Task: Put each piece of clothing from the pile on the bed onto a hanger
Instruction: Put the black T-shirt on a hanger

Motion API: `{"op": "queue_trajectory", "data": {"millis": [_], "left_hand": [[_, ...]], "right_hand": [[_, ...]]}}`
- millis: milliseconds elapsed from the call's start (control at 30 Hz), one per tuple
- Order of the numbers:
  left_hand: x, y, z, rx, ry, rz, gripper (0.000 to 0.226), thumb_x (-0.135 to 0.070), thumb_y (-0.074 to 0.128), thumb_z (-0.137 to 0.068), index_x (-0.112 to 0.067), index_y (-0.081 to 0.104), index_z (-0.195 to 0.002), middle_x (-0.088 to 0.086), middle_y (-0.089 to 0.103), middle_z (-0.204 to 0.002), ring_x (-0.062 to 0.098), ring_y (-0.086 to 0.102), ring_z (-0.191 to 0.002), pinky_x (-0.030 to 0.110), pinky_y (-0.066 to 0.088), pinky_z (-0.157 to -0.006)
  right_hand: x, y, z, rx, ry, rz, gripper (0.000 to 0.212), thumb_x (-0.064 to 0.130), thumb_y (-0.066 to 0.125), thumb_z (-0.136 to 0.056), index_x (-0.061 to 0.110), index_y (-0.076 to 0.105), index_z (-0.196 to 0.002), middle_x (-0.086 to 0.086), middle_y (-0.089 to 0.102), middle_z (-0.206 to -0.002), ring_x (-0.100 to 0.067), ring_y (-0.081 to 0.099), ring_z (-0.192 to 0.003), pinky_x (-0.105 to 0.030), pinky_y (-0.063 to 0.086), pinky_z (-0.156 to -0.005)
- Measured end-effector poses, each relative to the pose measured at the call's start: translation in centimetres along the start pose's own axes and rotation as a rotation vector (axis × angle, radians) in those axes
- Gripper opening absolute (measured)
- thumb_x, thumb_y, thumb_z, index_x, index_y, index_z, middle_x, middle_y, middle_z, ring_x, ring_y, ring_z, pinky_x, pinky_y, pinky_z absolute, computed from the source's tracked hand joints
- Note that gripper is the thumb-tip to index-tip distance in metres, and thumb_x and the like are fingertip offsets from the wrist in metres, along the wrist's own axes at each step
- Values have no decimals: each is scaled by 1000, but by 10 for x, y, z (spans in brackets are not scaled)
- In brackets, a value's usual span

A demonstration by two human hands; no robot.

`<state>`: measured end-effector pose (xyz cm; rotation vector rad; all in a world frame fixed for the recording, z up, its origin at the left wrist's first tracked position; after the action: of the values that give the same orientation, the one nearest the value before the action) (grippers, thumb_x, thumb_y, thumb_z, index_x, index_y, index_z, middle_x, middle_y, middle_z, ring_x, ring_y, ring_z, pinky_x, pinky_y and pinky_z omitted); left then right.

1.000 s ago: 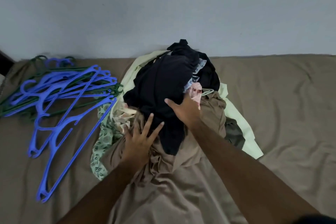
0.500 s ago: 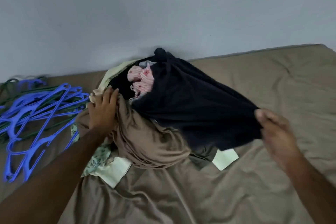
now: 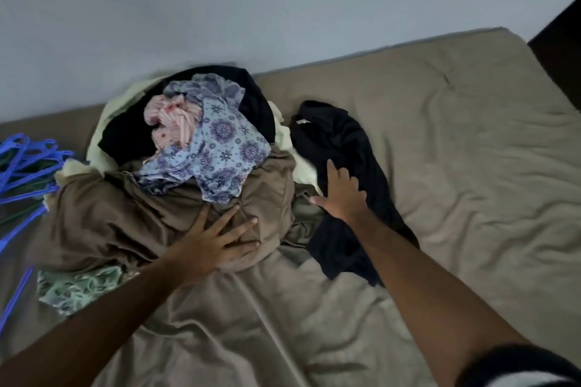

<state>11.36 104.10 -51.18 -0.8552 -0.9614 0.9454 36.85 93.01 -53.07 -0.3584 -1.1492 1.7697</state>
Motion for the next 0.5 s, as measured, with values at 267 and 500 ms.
{"op": "queue_trajectory", "data": {"millis": [267, 500], "left_hand": [[147, -36, -31, -76, -387, -72, 48, -39, 29, -106, -13, 58, -134, 21, 44, -151, 50, 38, -138, 76, -5, -106], [83, -99, -146, 75, -350, 92, 30, -40, 44, -86, -21, 66, -77, 8, 62, -82, 29, 59, -79, 40, 38, -79]], "right_hand": [[-112, -40, 26, -300, -104, -757, 25, -6, 60, -93, 11, 69, -108, -6, 67, -102, -16, 63, -95, -31, 46, -93], [-147, 19, 128, 840, 2, -692, 17, 3, 67, -92, 6, 72, -109, -3, 70, -84, -14, 66, -73, -29, 54, -71]]}}
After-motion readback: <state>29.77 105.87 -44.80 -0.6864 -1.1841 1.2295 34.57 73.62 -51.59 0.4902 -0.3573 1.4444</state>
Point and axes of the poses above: each hand's wrist, its own z-axis away from the middle knuckle, its own y-axis out of the palm, x = y × z, the point moved 10 cm from there along -z, towards the middle knuckle
